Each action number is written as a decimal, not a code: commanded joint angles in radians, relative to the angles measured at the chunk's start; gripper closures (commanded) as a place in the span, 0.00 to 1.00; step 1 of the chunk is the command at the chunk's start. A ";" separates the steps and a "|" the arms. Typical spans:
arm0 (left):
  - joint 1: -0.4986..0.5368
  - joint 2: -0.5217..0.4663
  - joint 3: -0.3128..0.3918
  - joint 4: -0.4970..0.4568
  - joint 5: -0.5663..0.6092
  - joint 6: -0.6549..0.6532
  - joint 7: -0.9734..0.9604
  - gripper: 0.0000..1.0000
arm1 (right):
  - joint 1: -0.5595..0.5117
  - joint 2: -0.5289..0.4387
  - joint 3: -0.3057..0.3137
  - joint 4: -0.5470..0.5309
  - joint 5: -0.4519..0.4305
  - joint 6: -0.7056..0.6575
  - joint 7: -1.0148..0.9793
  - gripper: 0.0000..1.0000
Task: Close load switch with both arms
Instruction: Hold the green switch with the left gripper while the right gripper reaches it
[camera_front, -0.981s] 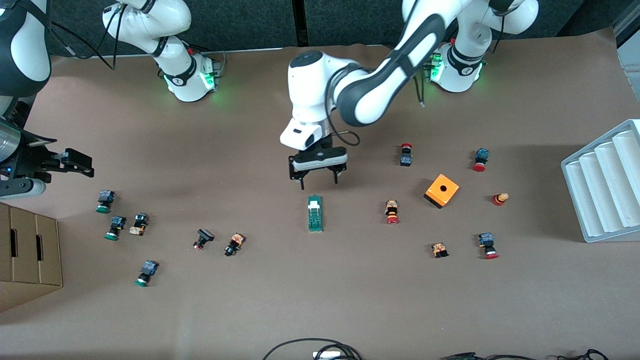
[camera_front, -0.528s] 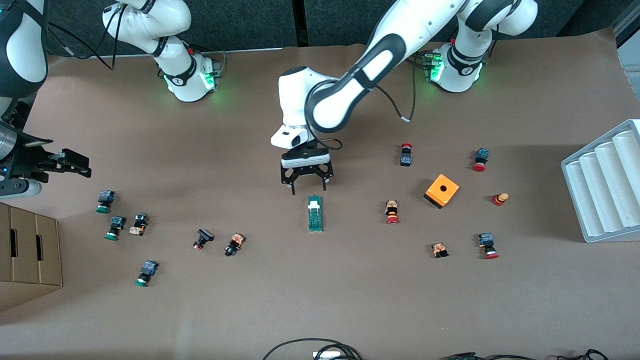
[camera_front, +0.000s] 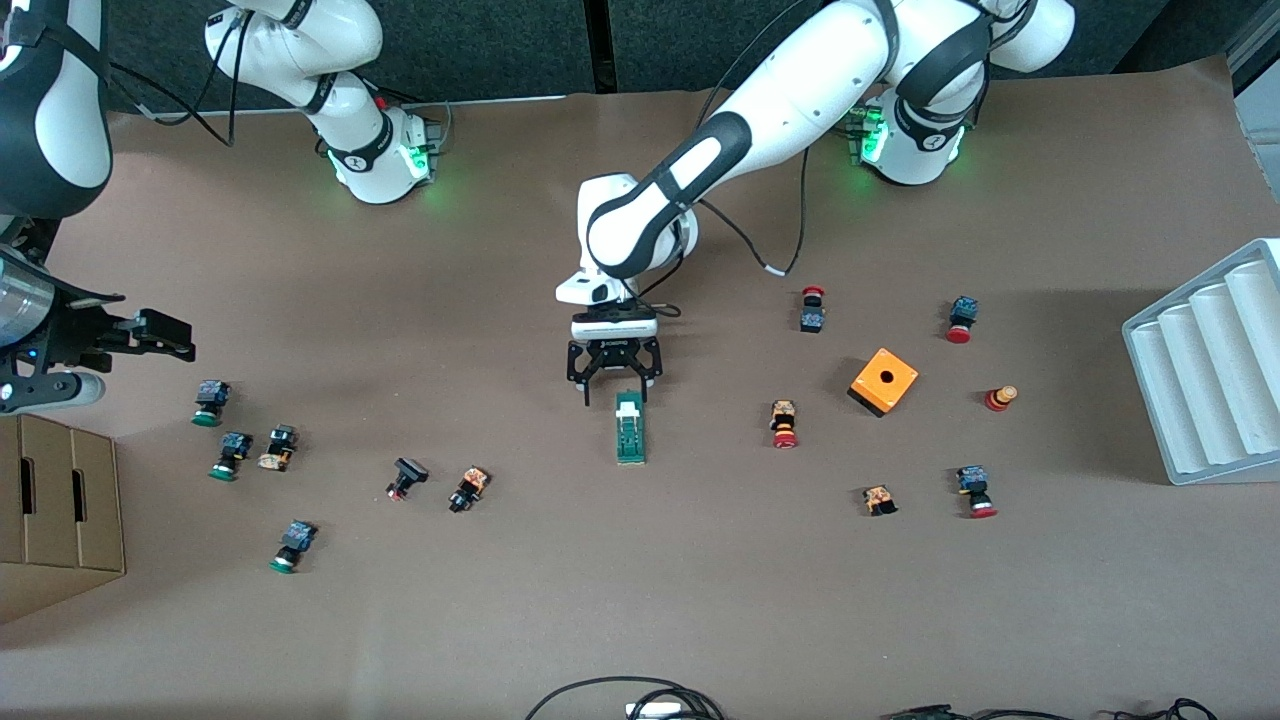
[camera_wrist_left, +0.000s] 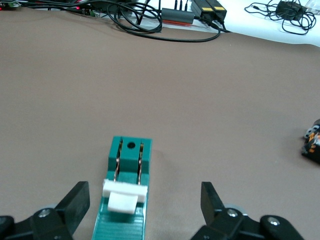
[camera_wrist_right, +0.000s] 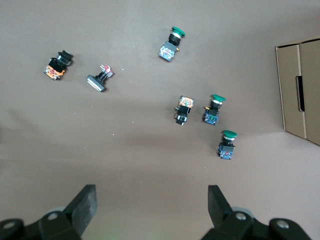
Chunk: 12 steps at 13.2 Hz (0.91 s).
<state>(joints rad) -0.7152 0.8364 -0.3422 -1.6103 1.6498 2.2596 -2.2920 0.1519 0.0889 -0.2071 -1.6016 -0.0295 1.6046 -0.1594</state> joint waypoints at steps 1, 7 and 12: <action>-0.038 0.029 0.011 0.007 0.065 -0.063 -0.047 0.01 | 0.009 0.021 0.003 0.006 -0.018 -0.011 -0.006 0.00; -0.056 0.078 0.011 -0.003 0.154 -0.170 -0.052 0.01 | 0.017 0.072 0.006 0.009 0.120 0.038 0.102 0.00; -0.079 0.084 0.011 -0.016 0.156 -0.204 -0.139 0.02 | 0.109 0.118 0.008 0.009 0.190 0.090 0.358 0.00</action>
<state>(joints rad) -0.7713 0.9198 -0.3390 -1.6157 1.7850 2.0940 -2.3759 0.2273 0.1834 -0.1951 -1.6017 0.1102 1.6729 0.0977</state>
